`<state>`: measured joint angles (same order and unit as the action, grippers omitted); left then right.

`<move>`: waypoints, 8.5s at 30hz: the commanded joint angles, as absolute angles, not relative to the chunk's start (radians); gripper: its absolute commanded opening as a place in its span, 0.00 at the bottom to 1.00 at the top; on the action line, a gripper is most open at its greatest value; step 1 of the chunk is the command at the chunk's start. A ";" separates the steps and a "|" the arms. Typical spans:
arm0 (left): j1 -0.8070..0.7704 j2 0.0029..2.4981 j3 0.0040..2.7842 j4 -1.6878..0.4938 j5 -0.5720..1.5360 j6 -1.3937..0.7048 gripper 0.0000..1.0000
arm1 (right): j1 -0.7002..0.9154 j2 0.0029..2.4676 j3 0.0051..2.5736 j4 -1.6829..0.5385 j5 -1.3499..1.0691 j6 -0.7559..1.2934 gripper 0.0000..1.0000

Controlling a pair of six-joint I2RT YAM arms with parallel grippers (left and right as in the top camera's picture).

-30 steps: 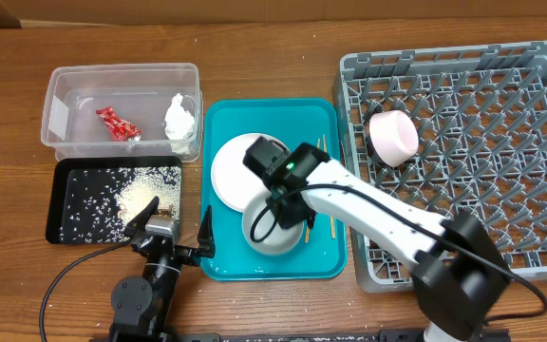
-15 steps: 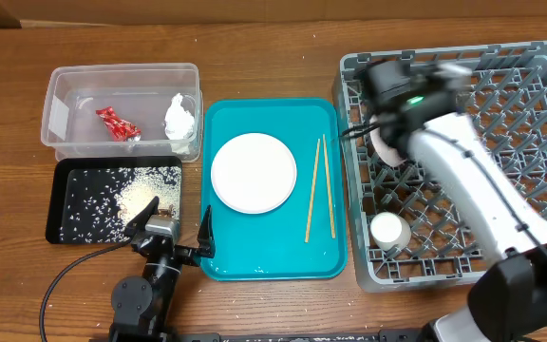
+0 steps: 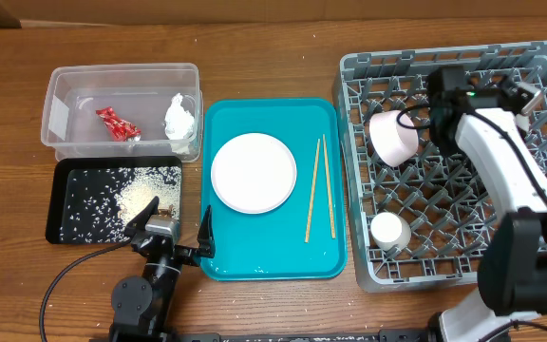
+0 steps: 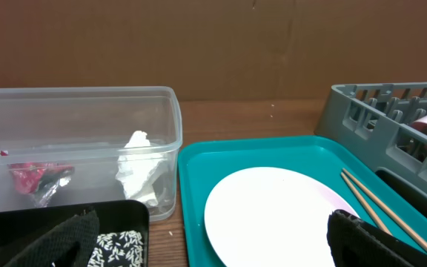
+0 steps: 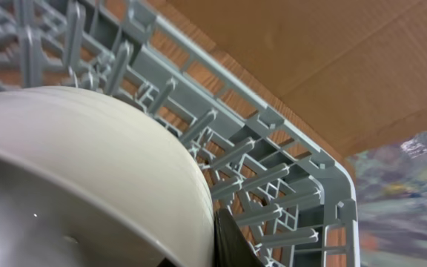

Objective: Sort waste into correct bins and load items into the dishwasher

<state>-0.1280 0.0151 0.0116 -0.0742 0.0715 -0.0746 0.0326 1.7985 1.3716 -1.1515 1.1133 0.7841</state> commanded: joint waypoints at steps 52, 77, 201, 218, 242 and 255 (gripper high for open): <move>-0.117 0.004 0.005 -0.071 0.072 -0.067 1.00 | 0.381 1.796 1.578 -1.481 0.871 0.865 0.66; -0.117 0.004 0.005 -0.071 0.072 -0.067 1.00 | 0.550 1.913 1.387 -0.752 -0.066 0.559 0.62; -0.117 0.004 0.005 -0.071 0.072 -0.067 1.00 | 0.281 0.430 0.844 -0.790 0.029 0.097 1.00; -0.117 0.004 0.005 -0.071 0.072 -0.067 1.00 | 0.221 0.075 0.370 -0.494 -0.021 0.108 1.00; -0.117 0.004 0.005 -0.071 0.072 -0.067 1.00 | 0.222 0.109 0.567 -0.064 -0.399 0.213 1.00; -0.117 0.004 0.005 -0.071 0.072 -0.067 1.00 | 0.330 0.976 1.105 -0.720 -0.578 0.340 1.00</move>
